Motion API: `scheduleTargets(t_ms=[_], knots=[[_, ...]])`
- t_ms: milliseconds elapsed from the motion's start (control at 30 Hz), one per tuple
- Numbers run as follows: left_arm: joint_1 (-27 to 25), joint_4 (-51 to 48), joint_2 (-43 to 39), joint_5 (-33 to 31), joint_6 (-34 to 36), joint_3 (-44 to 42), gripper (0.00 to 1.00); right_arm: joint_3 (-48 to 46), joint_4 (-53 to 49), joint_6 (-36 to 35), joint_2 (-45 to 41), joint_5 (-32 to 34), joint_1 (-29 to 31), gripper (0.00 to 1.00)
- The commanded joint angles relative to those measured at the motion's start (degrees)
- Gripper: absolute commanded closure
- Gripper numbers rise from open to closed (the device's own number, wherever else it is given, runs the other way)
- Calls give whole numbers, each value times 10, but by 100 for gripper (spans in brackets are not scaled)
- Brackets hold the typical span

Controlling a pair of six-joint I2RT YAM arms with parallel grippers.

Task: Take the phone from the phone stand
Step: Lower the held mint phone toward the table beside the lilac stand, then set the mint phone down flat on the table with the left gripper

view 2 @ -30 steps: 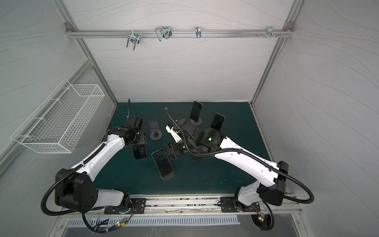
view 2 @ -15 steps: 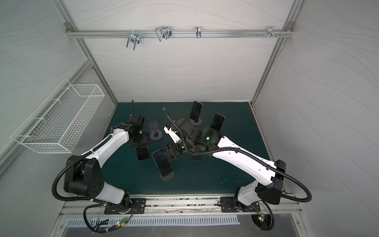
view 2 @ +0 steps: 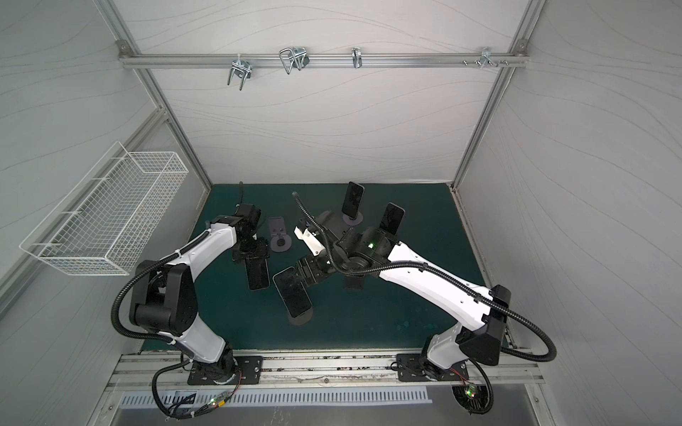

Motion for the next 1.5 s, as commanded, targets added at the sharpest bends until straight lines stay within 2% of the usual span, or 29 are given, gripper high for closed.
scheduleTargets(t_ms=[0, 567, 967, 1467], knots=[[6, -17, 17, 5, 14, 37, 54, 0, -7, -12, -4, -9, -6, 32], [46, -27, 99, 18, 32, 83, 55, -10, -3, -25, -6, -32, -30, 32], [48, -54, 161, 23, 41, 133, 55, -7, 3, -25, 8, -47, -40, 32], [49, -59, 189, 22, 56, 143, 55, -2, -6, -38, 12, -59, -53, 31]])
